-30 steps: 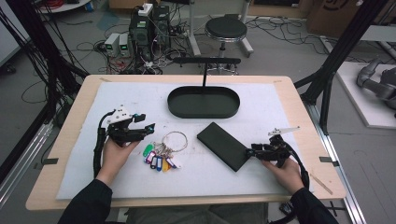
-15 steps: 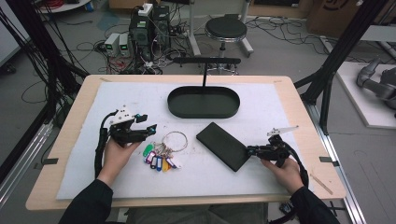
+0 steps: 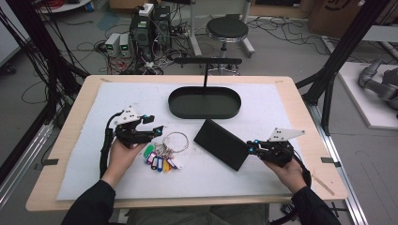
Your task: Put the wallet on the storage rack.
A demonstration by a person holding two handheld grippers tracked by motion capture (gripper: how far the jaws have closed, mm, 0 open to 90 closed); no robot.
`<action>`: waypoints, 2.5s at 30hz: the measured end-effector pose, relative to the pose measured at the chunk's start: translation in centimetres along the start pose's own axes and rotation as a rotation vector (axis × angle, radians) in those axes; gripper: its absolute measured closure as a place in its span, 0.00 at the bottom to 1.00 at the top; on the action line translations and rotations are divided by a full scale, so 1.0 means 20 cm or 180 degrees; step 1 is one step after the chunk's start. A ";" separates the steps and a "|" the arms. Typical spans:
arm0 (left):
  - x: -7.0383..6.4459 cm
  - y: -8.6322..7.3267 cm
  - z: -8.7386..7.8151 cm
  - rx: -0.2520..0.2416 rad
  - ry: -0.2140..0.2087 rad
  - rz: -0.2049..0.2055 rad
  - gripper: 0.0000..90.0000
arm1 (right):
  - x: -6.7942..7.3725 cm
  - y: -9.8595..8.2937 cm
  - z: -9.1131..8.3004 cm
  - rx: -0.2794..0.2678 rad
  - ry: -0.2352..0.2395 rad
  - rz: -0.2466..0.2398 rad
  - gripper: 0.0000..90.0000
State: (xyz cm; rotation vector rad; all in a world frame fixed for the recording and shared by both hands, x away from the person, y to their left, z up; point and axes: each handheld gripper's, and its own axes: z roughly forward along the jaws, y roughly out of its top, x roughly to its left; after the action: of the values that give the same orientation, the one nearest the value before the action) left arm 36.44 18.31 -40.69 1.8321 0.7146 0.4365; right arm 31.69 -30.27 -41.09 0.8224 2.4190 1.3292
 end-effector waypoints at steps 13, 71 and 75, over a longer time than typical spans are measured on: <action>-0.09 0.06 0.16 -0.0076 -0.0432 -0.0071 0.39 | 0.06 0.03 -0.03 -0.0115 0.0125 -0.0446 0.91; -0.27 0.08 0.36 -0.0174 -0.1606 0.0353 0.83 | -0.02 0.00 0.02 -0.0195 0.0571 0.0170 0.41; -0.28 0.09 0.34 -0.0276 -0.1573 0.0406 0.84 | -0.03 0.00 0.05 -0.0211 0.0559 0.0260 0.42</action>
State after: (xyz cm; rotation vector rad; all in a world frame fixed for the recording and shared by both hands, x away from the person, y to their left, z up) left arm 36.89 9.32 -41.29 1.8093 0.2376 0.0826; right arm 32.61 -29.88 -41.59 0.8269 2.4802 1.5642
